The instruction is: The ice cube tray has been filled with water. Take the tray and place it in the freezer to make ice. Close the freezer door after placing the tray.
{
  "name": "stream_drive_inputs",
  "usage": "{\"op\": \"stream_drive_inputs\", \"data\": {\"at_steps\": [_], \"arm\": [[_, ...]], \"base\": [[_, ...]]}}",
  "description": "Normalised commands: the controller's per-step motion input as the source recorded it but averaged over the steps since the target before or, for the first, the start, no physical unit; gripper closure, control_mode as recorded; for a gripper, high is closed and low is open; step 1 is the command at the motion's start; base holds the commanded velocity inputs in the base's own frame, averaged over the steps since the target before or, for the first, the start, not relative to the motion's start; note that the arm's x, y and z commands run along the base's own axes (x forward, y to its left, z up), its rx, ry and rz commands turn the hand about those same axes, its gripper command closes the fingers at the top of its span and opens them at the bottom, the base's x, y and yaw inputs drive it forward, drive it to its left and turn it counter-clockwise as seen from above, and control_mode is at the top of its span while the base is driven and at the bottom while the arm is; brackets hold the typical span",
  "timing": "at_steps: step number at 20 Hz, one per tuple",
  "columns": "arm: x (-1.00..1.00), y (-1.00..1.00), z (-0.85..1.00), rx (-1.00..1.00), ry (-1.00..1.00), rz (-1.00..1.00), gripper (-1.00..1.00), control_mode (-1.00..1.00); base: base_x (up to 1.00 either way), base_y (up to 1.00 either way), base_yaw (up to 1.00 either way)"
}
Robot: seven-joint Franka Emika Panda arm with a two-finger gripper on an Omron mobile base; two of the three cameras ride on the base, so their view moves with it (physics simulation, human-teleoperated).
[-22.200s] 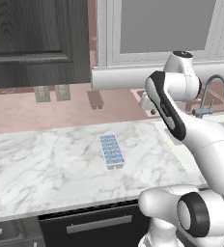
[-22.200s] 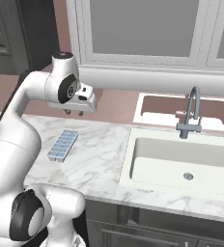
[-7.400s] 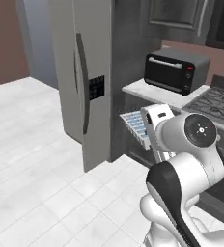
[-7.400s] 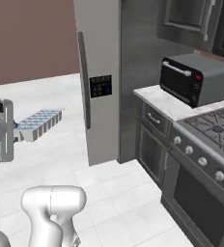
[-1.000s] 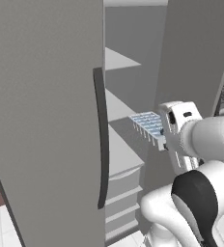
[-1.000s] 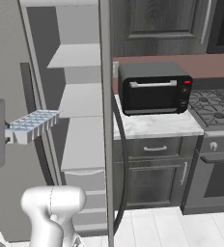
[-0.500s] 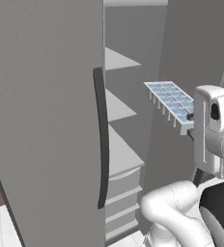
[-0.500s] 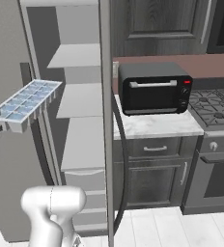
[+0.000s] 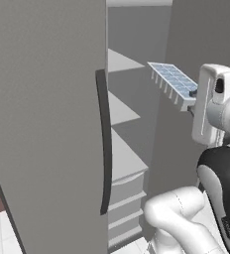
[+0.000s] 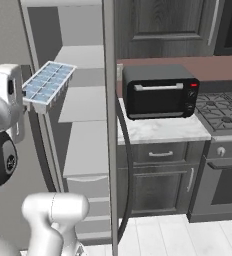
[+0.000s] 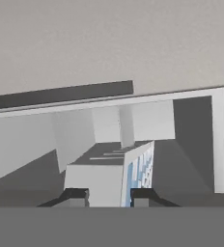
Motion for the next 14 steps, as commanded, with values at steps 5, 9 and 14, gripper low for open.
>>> {"op": "stream_drive_inputs", "data": {"at_steps": [5, 9, 14], "arm": [[0.99, 0.0, 0.0, 0.0, 0.0, 0.11, 1.0, -1.0], [1.0, 0.0, 0.0, 0.0, 0.0, 0.14, 1.0, -1.0], [0.94, 0.01, 0.0, -0.02, 0.0, 0.08, 1.0, -1.0]], "base": [[0.0, 0.0, 0.0], [0.0, 0.0, 0.0], [0.0, 0.0, 0.0]]}}
